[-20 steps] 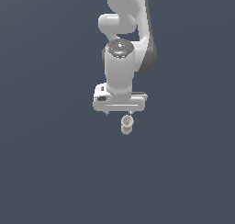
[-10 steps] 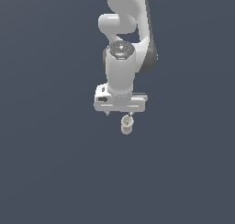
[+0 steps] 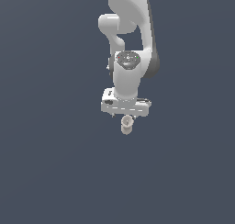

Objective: Pick up the object and move it to a goal position.

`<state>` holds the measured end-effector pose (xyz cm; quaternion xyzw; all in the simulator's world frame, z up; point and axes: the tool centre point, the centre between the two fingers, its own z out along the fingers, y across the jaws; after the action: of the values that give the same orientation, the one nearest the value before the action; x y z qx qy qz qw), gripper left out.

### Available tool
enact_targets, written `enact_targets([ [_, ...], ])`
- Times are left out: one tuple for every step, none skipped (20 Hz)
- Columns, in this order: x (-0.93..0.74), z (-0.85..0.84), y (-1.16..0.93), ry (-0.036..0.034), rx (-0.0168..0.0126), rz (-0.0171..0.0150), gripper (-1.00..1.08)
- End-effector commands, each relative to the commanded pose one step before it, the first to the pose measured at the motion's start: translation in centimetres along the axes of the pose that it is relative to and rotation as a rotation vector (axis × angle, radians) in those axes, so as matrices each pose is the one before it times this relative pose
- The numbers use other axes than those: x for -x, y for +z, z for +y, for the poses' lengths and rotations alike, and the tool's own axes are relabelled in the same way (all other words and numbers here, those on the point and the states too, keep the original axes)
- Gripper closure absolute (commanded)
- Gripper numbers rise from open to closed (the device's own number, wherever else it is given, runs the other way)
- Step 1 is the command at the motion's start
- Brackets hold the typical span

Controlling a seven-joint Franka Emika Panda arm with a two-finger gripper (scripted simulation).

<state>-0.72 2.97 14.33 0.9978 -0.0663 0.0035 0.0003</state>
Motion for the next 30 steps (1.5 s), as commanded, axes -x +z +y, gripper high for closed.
enact_targets([
  [0.438,-0.662,1.032,0.03480,-0.00028,-0.00239,-0.92],
  [0.162,-0.214,0.353,0.01213,-0.00001,-0.00076,-0.92],
  [0.153,-0.192,0.321,0.01107,0.00003,-0.00069,-0.92],
  [0.142,-0.170,0.290,0.01004,0.00006,-0.00062,-0.92],
  [0.130,-0.149,0.258,0.00899,0.00007,-0.00054,-0.92],
  [0.117,-0.130,0.227,0.00792,0.00008,-0.00047,-0.92],
  [0.103,-0.109,0.197,0.00689,0.00009,-0.00041,-0.92],
  [0.089,-0.093,0.166,0.00581,0.00008,-0.00034,-0.92],
  [0.074,-0.077,0.136,0.00473,0.00008,-0.00027,-0.92],
  [0.057,-0.057,0.105,0.00371,0.00006,-0.00021,-0.92],
  [0.041,-0.039,0.075,0.00267,0.00005,-0.00015,-0.92],
  [0.026,-0.027,0.045,0.00154,0.00003,-0.00009,-0.92],
  [0.005,0.001,0.016,0.00069,0.00001,-0.00004,-0.92],
  [-0.018,0.017,-0.061,-0.00411,0.00008,-0.00051,-0.92],
  [0.002,-0.002,0.039,0.00000,0.00000,0.00000,-0.92],
  [0.005,-0.005,0.117,0.00000,0.00000,0.00000,-0.92],
  [0.009,-0.008,0.195,0.00000,0.00000,0.00000,-0.92],
  [0.001,0.028,0.268,0.00068,0.00000,0.00009,-0.92],
  [0.017,-0.014,0.350,0.00000,0.00000,0.00000,-0.92],
  [0.022,-0.016,0.426,0.00000,0.00000,0.00000,-0.92],
  [0.010,0.036,0.494,0.00097,0.00000,0.00012,-0.92],
  [0.032,-0.021,0.572,0.00000,0.00000,0.00000,-0.92],
  [0.020,0.017,0.576,0.00068,0.00000,0.00009,-0.92],
  [0.012,0.018,0.503,0.00068,0.00000,0.00009,-0.92],
  [0.016,-0.019,0.436,0.00000,0.00000,0.00000,-0.92],
  [-0.008,0.020,0.358,0.00069,-0.00001,0.00008,-0.92],
  [-0.007,-0.019,0.290,0.00000,0.00000,0.00000,-0.92],
  [-0.018,-0.019,0.215,0.00000,0.00000,0.00000,-0.92],
  [-0.027,-0.017,0.140,0.00000,0.00000,0.00000,-0.92],
  [-0.026,-0.013,0.073,0.00000,0.00000,0.00000,-0.92],
])
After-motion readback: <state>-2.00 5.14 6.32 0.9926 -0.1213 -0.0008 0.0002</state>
